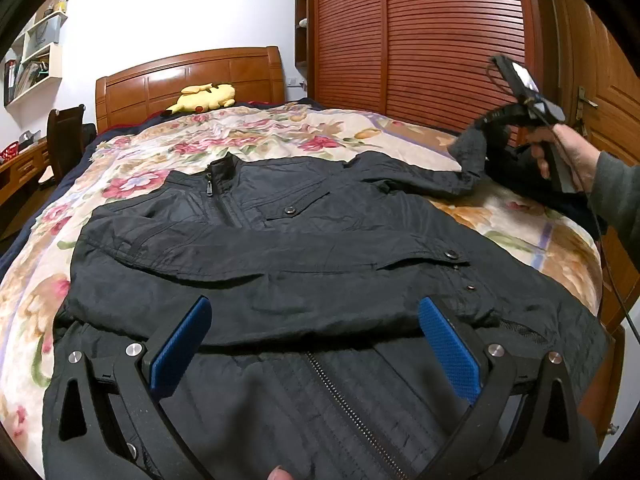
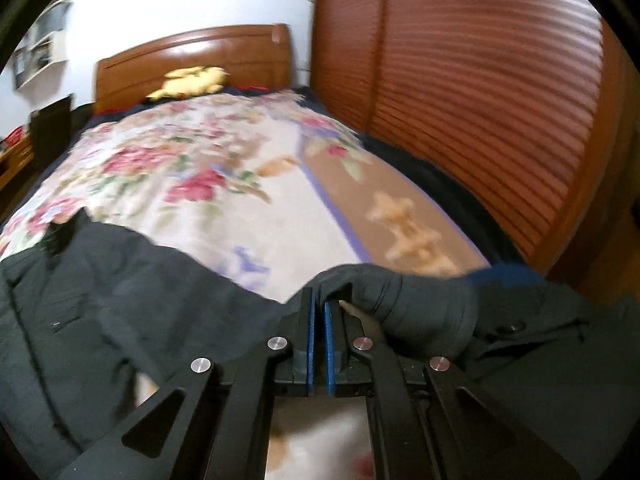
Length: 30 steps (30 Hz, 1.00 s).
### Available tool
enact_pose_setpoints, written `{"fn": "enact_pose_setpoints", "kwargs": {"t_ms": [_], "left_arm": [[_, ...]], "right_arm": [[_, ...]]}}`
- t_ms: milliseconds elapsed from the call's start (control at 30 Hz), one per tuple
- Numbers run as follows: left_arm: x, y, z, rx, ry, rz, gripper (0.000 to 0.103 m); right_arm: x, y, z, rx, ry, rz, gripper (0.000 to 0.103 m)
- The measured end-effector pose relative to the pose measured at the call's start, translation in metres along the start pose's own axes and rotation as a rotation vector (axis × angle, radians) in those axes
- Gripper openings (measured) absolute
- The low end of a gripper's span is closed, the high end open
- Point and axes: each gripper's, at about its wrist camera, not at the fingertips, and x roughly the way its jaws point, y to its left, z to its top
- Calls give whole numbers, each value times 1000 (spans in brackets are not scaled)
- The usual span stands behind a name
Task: Fold large clothes
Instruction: 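Grasp the other sleeve cuff with the right gripper and lift it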
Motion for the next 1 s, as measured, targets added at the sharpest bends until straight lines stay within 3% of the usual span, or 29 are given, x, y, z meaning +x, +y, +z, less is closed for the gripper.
{"fn": "enact_pose_setpoints", "kwargs": {"t_ms": [300, 467, 633, 1000], "left_arm": [[-11, 8, -2, -14, -19, 3, 103], [-22, 14, -6, -8, -36, 9, 103], [-32, 28, -10, -28, -44, 25, 103], [-48, 54, -17, -78, -52, 80, 103]], "right_arm": [[-65, 82, 12, -159, -82, 153, 4], [-104, 125, -5, -263, -122, 250, 4], [-116, 150, -27, -333, -104, 293, 4], [-168, 179, -30, -375, -156, 435, 4]]}}
